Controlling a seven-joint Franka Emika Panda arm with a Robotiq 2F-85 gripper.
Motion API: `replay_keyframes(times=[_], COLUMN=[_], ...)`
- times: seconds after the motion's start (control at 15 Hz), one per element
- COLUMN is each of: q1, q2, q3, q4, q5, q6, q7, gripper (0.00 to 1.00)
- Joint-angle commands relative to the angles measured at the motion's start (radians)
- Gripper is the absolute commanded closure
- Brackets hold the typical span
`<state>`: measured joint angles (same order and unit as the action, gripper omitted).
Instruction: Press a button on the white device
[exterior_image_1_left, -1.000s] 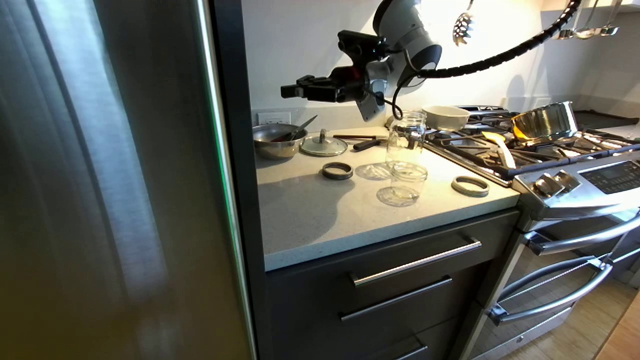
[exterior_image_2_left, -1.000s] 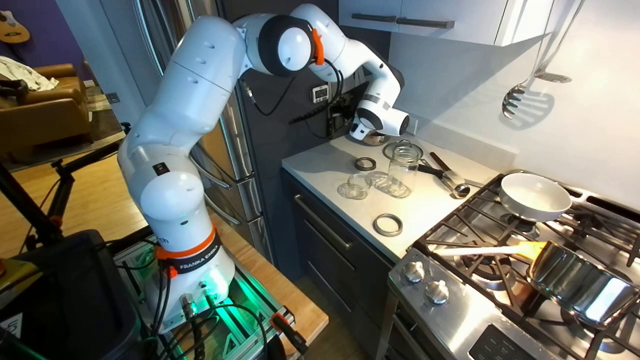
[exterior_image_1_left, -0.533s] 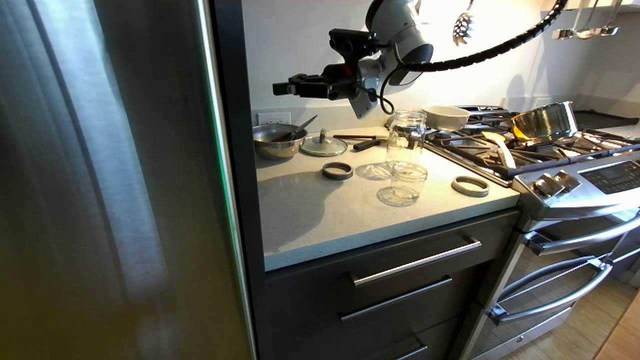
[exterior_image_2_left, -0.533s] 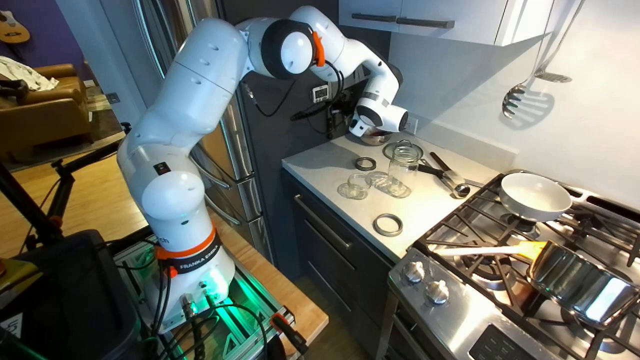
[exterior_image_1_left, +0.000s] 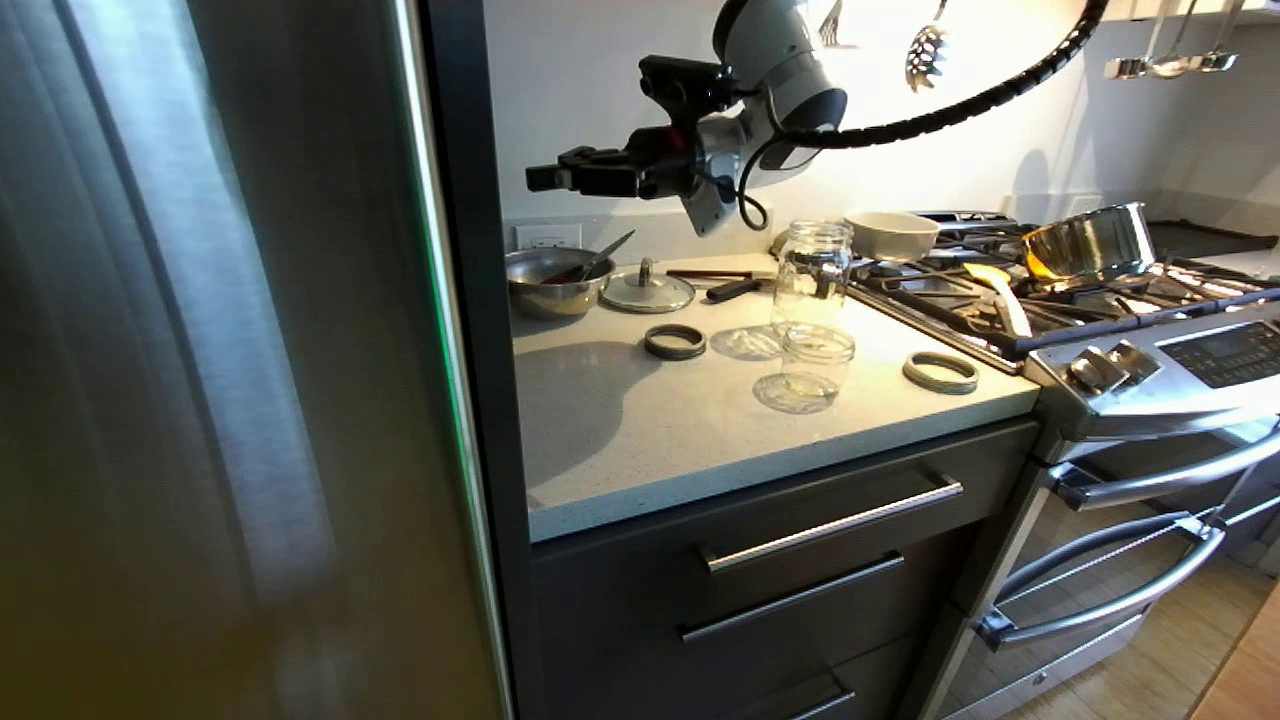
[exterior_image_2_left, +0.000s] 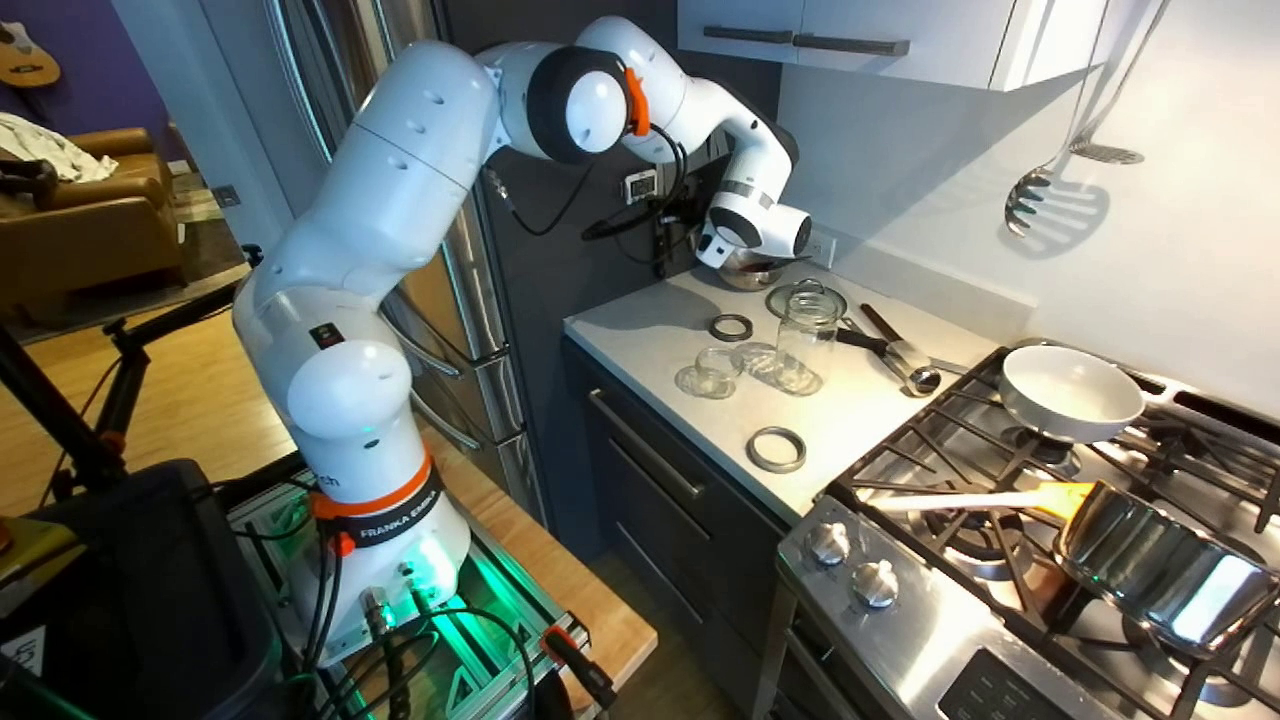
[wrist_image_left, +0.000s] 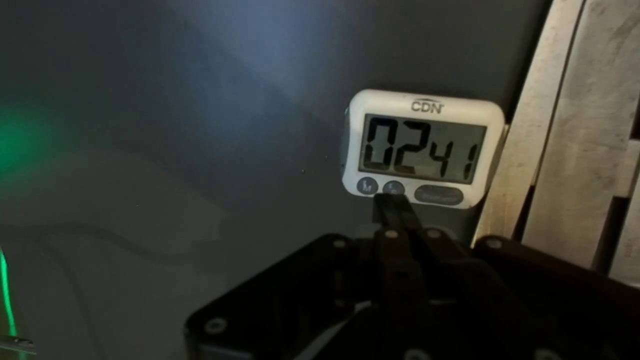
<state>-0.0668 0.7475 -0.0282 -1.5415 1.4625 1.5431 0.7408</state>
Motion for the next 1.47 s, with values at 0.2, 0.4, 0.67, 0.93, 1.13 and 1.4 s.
replay_keyframes(times=[0.2,0.4,0.67,0.93,1.13,1.4], q1=[0.005,0.008,0.015,0.025,0.026,0.022], q2=[0.047,0.056,0.064,0.066,0.065,0.068], q3=[0.012,0.017,0.022,0.025,0.033,0.047], q4=[0.065,0.078,0.085,0.096,0.1,0.105], q5=[0.014,0.012,0.018,0.017,0.025,0.038], q6=[0.019,0.021,0.038,0.088,0.12,0.134], q7=[0.015,0.017,0.009,-0.008,-0.017,-0.016], gripper=[1.0,1.0,1.0,1.0,1.0,1.0])
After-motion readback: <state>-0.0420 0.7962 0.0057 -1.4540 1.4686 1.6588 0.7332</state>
